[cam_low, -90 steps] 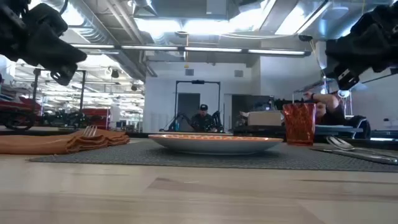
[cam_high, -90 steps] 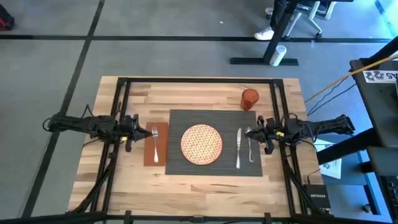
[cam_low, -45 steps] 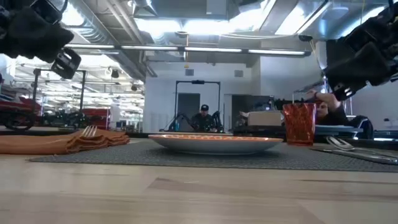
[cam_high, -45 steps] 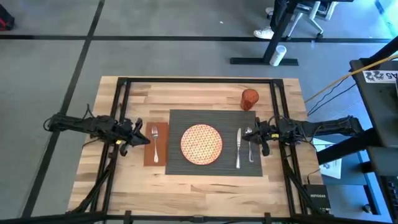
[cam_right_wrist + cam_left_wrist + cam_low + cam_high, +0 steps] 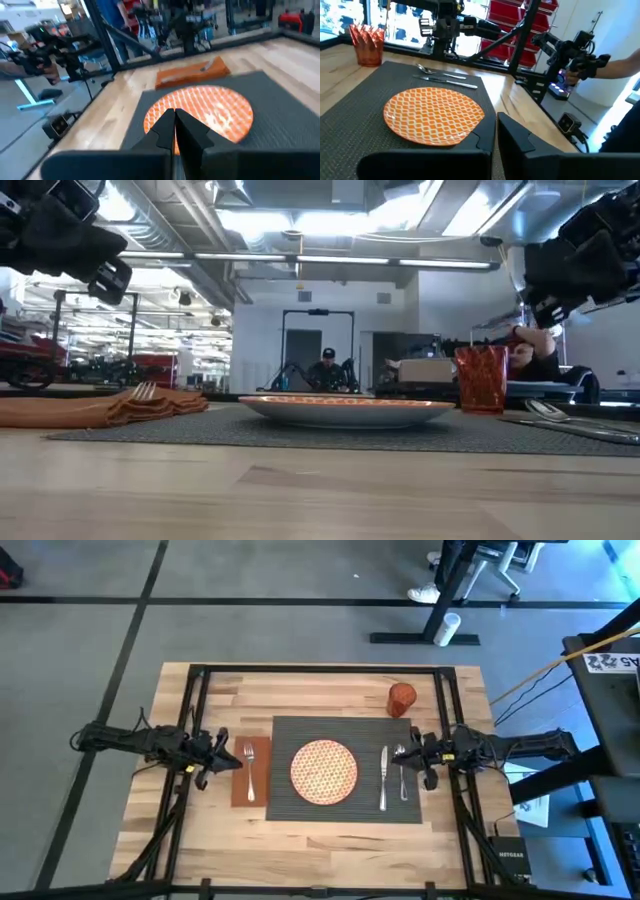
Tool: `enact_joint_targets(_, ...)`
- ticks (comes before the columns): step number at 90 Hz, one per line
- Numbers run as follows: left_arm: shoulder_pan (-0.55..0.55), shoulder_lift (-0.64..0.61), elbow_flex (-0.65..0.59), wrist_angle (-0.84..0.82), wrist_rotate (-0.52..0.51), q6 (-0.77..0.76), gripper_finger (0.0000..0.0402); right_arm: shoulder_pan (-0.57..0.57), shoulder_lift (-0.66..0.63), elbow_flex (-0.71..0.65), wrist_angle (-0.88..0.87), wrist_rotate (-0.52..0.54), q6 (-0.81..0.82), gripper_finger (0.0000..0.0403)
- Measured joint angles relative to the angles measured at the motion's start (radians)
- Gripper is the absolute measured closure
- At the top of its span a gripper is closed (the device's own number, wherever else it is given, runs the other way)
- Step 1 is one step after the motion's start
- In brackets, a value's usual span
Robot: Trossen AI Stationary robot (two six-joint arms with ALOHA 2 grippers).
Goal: Set table place
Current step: Return to Home Position
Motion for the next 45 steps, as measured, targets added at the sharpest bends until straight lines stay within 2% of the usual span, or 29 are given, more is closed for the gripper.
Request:
enact_joint_targets(17, 0.0, 0.0, 0.0, 0.002, -0.035, -0.009, 0.0402, 0.0, -0.127, 0.0, -0.028, -0.001, -0.03, 0.0403)
enact_joint_targets(45, 0.0, 0.0, 0.0, 0.002, -0.038, -0.042, 0.0402, 0.0, -0.124, 0.0, -0.033, 0.036, 0.005, 0.0403)
